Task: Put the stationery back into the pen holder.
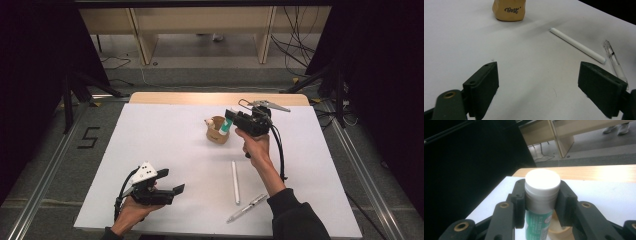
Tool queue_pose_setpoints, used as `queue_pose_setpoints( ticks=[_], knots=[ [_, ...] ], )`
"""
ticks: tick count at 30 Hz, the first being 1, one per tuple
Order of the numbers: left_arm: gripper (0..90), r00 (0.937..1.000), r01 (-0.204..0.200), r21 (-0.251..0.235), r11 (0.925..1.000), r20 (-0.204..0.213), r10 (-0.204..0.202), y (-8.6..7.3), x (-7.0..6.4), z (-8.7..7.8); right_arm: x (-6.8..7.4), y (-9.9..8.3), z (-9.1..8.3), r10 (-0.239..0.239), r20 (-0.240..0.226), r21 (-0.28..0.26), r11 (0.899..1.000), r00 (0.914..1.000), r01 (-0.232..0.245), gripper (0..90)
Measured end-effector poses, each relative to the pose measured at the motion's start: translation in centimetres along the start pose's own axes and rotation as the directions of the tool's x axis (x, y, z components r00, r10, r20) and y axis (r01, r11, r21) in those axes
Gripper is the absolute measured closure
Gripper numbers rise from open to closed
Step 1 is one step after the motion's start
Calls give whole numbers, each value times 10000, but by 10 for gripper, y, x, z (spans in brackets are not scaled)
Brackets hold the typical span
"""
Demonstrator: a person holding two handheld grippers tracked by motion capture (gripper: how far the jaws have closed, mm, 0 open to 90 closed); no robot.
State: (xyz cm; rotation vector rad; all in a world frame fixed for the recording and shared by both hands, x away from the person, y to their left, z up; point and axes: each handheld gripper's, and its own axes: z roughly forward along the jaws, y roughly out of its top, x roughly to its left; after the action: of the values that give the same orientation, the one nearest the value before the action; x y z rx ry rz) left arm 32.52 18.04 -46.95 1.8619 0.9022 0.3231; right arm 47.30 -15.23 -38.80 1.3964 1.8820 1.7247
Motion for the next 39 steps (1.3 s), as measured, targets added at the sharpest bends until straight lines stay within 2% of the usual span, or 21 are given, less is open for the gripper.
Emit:
queue_pose_setpoints(
  ticks=[8,14,20,39],
  knots=[
    [163,10000,-47,-25,10000,-40,47,-1,0,0,-5,11,14,-58,367,31,10000,9993,57,655],
    [163,10000,-85,-45,10000,-8,85,0,0,0,-7,13,27,-158,572,174,9997,9982,148,655],
    [162,9999,-109,-28,9999,-40,109,0,-1,0,-9,13,39,-456,992,382,9984,9940,420,655],
    [160,10000,-82,35,10000,-46,83,-1,-2,1,-9,11,63,-1130,1640,977,9904,9800,979,655]
  ],
)
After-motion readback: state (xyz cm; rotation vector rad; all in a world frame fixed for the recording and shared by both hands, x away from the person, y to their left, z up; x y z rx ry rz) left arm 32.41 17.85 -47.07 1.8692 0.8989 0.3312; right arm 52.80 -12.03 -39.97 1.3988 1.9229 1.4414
